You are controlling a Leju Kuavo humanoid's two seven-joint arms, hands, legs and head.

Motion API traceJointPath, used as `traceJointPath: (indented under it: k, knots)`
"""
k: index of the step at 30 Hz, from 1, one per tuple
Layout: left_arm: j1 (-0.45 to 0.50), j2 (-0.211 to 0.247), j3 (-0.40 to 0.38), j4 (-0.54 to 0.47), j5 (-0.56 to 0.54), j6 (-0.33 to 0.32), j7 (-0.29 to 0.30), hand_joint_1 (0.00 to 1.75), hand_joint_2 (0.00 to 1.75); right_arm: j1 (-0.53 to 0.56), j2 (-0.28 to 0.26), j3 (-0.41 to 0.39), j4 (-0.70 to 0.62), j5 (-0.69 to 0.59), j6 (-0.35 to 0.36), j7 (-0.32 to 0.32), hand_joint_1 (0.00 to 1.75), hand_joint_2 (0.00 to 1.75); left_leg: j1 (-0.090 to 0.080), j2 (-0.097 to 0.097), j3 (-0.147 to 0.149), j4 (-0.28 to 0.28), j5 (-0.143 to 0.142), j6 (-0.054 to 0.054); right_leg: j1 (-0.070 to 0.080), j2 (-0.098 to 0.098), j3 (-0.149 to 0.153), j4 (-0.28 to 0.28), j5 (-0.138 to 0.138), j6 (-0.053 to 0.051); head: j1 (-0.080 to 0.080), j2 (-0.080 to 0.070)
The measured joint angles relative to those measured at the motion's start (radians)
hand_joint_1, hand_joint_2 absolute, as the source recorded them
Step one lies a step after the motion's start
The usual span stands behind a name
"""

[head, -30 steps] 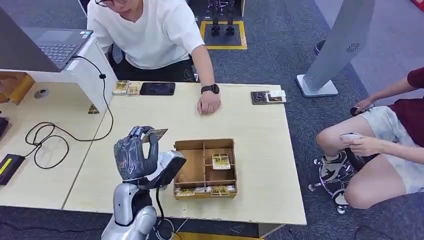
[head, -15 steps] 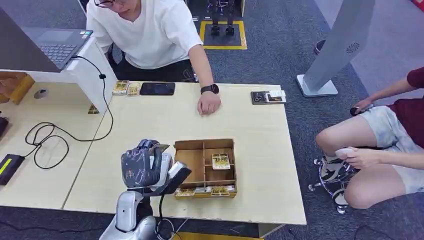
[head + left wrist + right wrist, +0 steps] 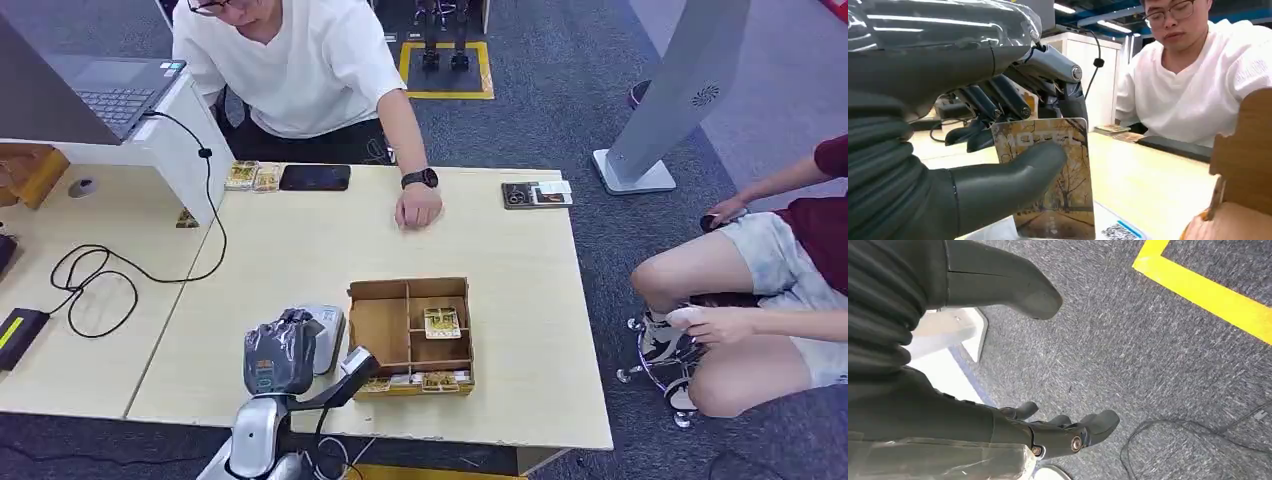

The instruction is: Pass the card to the sensor for recognition and then transmit it.

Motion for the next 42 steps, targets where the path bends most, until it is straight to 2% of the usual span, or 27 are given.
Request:
traceJointPath:
  k: [7, 15, 27, 35, 42]
  knots:
    - [0.003, 0.008, 0.000, 0.025, -0.082, 0.024, 0.048, 1.75, 1.75, 0.000, 0.000, -0.003, 0.000, 0.000, -0.001, -0.003, 0.00, 1.75, 0.000, 0.000, 0.000, 0.000, 0.000, 0.000, 0.000, 0.000, 0.000, 0.000, 0.000, 0.000, 0.000, 0.000]
    - [0.007, 0.009, 0.000, 0.045, -0.107, 0.032, 0.052, 1.75, 1.75, 0.000, 0.000, -0.009, 0.000, 0.000, -0.002, -0.005, 0.00, 1.75, 0.000, 0.000, 0.000, 0.000, 0.000, 0.000, 0.000, 0.000, 0.001, 0.000, 0.000, 0.000, 0.000, 0.000]
    - [0.007, 0.003, 0.000, 0.080, -0.109, -0.031, 0.047, 1.75, 1.75, -0.001, 0.002, -0.010, -0.001, 0.000, 0.003, -0.010, 0.00, 1.75, 0.000, 0.000, 0.002, 0.000, 0.000, 0.000, 0.000, 0.000, 0.003, 0.000, 0.000, 0.000, 0.000, 0.000]
    - [0.003, 0.002, -0.016, 0.095, -0.099, -0.106, 0.046, 1.75, 1.75, -0.001, 0.006, -0.010, -0.012, 0.000, 0.014, -0.007, 0.00, 1.75, 0.000, 0.000, 0.004, 0.000, 0.000, 0.000, 0.000, -0.001, 0.004, 0.000, 0.000, 0.000, 0.000, 0.000]
    - [-0.002, -0.002, -0.019, 0.101, -0.089, -0.120, 0.045, 1.75, 1.75, -0.001, 0.006, -0.010, -0.016, 0.000, 0.015, 0.001, 0.00, 1.75, 0.000, 0.000, 0.005, 0.000, 0.000, 0.000, 0.000, -0.001, 0.006, 0.000, 0.000, 0.000, 0.000, 0.000]
